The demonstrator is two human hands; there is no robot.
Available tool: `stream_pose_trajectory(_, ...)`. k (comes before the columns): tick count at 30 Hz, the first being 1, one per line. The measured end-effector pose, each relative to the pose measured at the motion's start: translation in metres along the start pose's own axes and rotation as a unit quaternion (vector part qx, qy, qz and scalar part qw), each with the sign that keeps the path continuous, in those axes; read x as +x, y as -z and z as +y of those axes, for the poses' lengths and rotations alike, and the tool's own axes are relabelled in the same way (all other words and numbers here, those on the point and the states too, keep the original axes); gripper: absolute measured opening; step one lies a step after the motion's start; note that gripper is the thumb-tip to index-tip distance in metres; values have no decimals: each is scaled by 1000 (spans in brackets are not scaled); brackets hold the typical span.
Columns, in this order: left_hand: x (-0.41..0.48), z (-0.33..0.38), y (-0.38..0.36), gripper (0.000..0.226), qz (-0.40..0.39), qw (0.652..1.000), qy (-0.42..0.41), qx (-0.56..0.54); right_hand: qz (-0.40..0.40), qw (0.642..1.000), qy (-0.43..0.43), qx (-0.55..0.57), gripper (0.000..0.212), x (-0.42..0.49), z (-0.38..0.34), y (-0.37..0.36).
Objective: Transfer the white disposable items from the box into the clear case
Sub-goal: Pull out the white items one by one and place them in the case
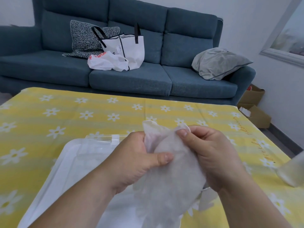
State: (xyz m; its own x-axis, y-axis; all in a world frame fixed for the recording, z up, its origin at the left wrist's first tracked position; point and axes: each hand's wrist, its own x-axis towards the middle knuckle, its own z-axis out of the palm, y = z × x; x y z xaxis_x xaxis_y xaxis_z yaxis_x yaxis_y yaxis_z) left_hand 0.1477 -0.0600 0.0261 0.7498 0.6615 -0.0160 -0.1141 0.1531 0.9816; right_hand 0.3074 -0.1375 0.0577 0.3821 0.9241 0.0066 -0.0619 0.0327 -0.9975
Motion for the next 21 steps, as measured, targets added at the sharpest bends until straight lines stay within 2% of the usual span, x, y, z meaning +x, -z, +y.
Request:
stream_pose_trajectory(3, 1, 1, 2, 36, 42, 998, -16, -37, 5, 987, -79, 138, 36, 2, 3, 5)
stream_pose_trajectory(6, 2, 4, 5, 39, 95, 992, -25, -79, -57, 970, -133, 196, 48, 2, 0, 9)
stream_pose_trajectory(9, 4, 5, 5, 37, 134, 983, -21, -121, -57, 967, -162, 188, 13, 2, 6, 8)
stream_pose_trajectory(10, 4, 6, 5, 35, 147, 980, -18, -130, -50, 968, -173, 175, 10, 3, 7, 6)
stream_pose_trajectory(11, 4, 7, 5, 34, 158, 978, -15, -137, -59, 968, -180, 163, 23, 5, 11, 7)
stream_pose_trajectory(13, 5, 6, 6, 34, 175, 973, -10, -152, -78, 966, -196, 148, 70, 9, 18, 9)
stream_pose_trajectory(14, 5, 6, 7, 35, 182, 970, -6, -159, -88, 965, -202, 143, 86, 9, 18, 9)
stream_pose_trajectory(15, 6, 6, 9, 36, 188, 968, -4, -165, -99, 964, -204, 142, 92, 10, 19, 9)
stream_pose_trajectory(18, 7, 5, 12, 31, 213, 959, -2, -187, -121, 959, -208, 152, 75, 9, 19, 7)
stream_pose_trajectory(21, 7, 5, 12, 26, 222, 955, 2, -197, -69, 961, -215, 157, 32, 10, 23, 1)
